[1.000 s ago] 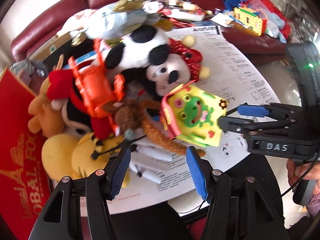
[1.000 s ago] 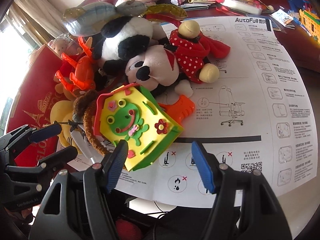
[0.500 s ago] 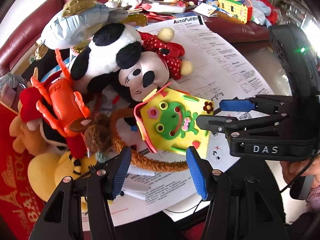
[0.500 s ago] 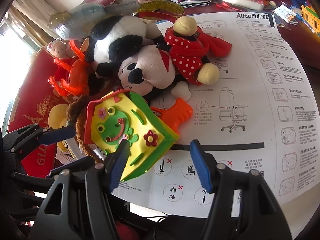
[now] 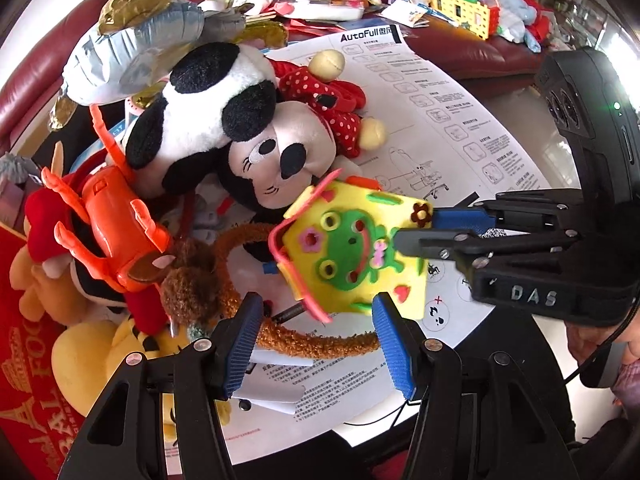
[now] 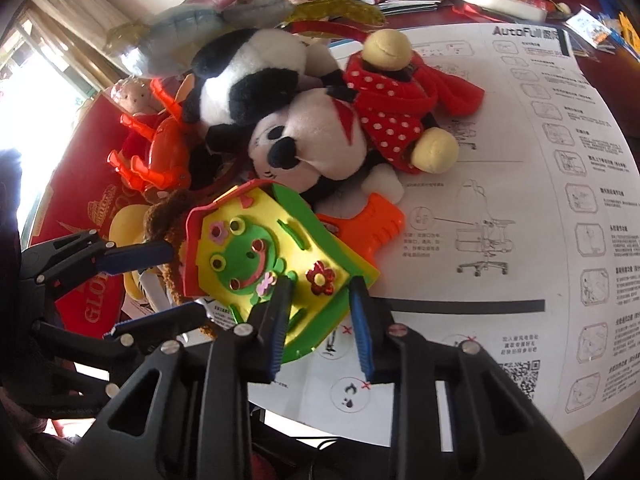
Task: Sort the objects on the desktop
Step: 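Close both tools on the yellow frog foam house, then lift the frog foam house off the instruction sheet with both tools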
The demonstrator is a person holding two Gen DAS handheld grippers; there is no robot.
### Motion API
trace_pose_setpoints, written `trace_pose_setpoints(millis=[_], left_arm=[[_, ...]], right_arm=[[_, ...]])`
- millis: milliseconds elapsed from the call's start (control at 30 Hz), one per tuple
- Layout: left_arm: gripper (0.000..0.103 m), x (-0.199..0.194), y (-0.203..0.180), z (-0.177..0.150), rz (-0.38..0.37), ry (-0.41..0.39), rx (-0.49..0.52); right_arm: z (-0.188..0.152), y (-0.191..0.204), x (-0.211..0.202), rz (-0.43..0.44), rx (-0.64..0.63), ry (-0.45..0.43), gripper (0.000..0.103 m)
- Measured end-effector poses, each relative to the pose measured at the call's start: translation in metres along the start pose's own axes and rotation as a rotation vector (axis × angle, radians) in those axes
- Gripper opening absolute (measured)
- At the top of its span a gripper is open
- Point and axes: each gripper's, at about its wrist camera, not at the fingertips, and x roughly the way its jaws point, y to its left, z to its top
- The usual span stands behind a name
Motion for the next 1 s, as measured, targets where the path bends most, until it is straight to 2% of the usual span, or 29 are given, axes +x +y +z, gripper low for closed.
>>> trace_pose_setpoints(millis=[233, 300, 367, 833, 1000], left_arm=[[0.052, 0.010, -0.016, 0.005, -0.037, 0.017, 0.021], [0.039, 0.013, -0.020, 0.008, -0.020, 0.016, 0.025], [0.016, 0.016, -0.020, 0.009, -0.013, 0.022, 0.022], [0.014, 0.030, -0.016, 0.014, 0.019, 0.055, 0.004], [0.014, 0.034, -0.014, 0.016, 0.015, 0.064, -0.009]], right_arm=[[-0.005, -0.016, -0.004, 0.003, 0.057, -0.001, 0.029], [-0.007, -0.017, -0.004, 0.004, 0.061, 0.001, 0.029], [-0.008, -0.018, -0.004, 0.000, 0.063, 0.000, 0.029], [-0.005, -0.010, -0.014, -0.076, -0.023, -0.014, 0.031], [0.000, -0.010, -0.019, -0.072, -0.044, -0.024, 0.031]])
